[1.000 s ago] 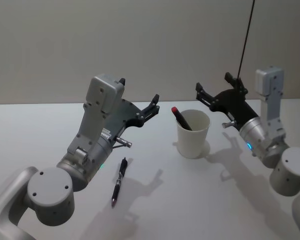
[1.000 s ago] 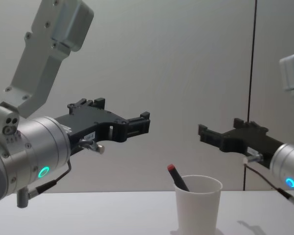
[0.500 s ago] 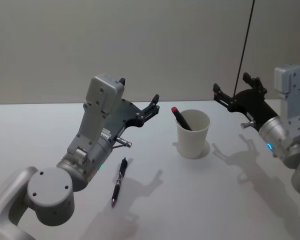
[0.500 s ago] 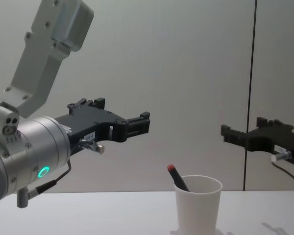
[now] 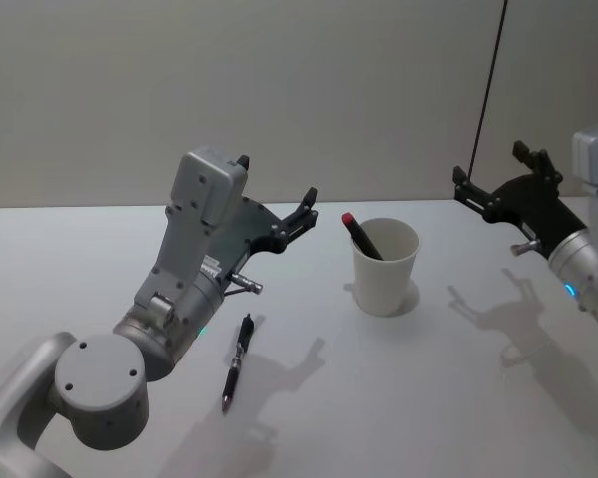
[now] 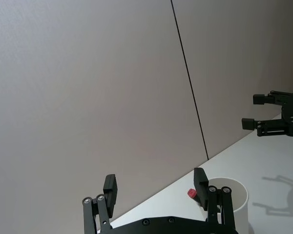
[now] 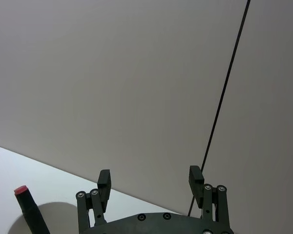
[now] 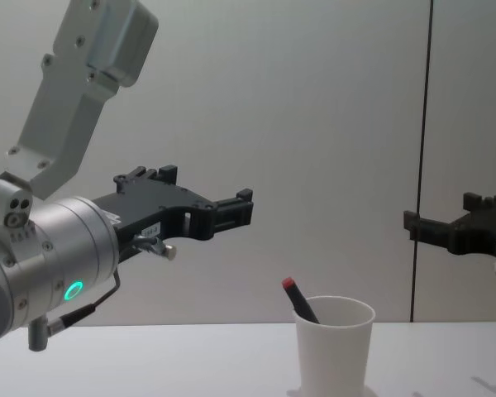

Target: Place the pen into the pen holder.

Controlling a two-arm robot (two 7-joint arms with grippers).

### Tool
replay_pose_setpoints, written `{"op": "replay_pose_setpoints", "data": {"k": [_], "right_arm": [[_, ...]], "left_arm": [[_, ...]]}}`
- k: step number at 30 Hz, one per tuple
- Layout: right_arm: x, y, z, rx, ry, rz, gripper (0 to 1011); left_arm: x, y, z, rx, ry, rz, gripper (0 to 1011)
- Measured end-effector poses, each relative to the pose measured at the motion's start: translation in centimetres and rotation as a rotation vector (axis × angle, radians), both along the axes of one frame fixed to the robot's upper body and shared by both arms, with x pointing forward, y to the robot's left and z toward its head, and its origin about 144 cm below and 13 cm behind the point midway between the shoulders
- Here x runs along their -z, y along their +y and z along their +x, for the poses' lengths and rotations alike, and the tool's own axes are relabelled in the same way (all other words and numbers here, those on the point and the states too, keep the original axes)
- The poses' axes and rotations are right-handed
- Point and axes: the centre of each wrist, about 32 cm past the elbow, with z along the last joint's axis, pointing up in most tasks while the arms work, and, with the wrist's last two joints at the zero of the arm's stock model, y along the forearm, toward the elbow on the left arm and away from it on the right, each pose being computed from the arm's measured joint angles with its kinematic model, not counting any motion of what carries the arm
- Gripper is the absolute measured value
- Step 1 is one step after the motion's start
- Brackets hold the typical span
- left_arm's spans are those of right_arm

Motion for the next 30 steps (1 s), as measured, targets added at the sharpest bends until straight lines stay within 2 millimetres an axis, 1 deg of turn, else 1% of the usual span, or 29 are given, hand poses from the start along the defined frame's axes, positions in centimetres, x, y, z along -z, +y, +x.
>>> {"op": "replay_pose_setpoints", "data": {"k": [17,30], "right_arm": [[-0.4,-2.1,0.0,0.003,0.013,-0.072,1001],[-0.1,-3.2,-0.6,0.000,0.058,-0.109,1001]], "left_arm": [[0.0,0.0,0.0,0.000,0.000,0.000,1004],[0.0,0.0,0.0,0.000,0.000,0.000,1004]]}}
